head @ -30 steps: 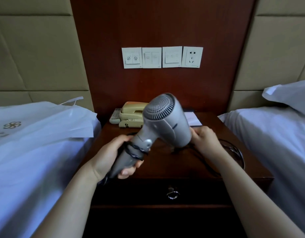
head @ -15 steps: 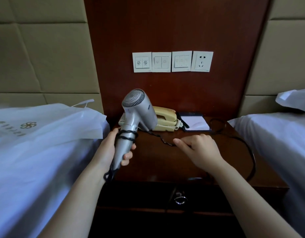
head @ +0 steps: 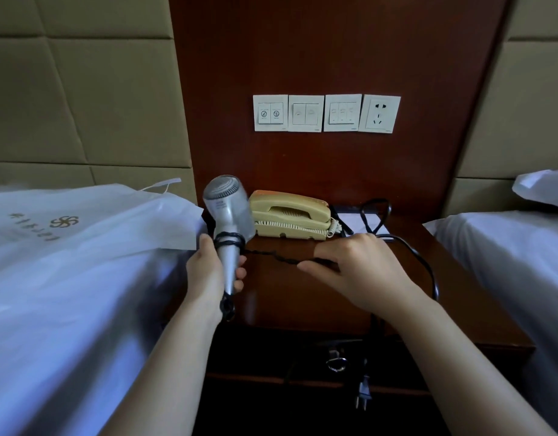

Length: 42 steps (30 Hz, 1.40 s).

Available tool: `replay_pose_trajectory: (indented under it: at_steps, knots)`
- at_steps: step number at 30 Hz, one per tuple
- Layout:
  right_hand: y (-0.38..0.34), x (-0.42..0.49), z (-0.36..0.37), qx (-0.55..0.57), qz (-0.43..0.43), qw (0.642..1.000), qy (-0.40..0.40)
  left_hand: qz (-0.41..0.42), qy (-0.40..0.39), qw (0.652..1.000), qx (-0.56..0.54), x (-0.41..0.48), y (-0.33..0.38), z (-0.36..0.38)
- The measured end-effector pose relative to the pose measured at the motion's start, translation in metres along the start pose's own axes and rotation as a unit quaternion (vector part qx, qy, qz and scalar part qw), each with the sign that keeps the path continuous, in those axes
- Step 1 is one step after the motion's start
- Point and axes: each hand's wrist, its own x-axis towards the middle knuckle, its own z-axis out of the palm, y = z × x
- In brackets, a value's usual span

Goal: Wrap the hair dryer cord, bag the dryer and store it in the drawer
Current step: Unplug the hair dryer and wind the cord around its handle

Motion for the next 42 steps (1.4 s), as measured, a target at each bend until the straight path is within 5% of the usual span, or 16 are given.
replay_pose_trajectory:
  at_steps: [7,12,22,27,34,42]
  knots:
    - [-0.01,0.009,-0.018,0.016,-0.008,0.997,0.079,0.122,0.009,0.954,0.275,-0.021,-0.007,0.007]
    - [-0.013,0.01,-0.017,0.061,0.007,0.994,0.095,0.2,-0.107,0.877,0.424,-0.046,-0.006,0.008]
    - [-0.058,0.005,-0.009,0.099,-0.035,0.993,-0.045,0.214,-0.081,0.761,0.607,-0.049,-0.012,0.014]
    - [-0.055,0.005,-0.016,0.121,0.007,0.989,-0.085,0.217,-0.059,0.792,0.568,-0.05,-0.007,0.005]
    - [-0.033,0.002,-0.011,0.121,0.163,0.972,-0.119,0.307,0.044,0.719,0.622,-0.054,0.007,-0.004]
    - [-0.03,-0.007,-0.003,0.038,0.148,0.969,-0.192,0.27,0.06,0.735,0.619,-0.05,0.016,-0.021]
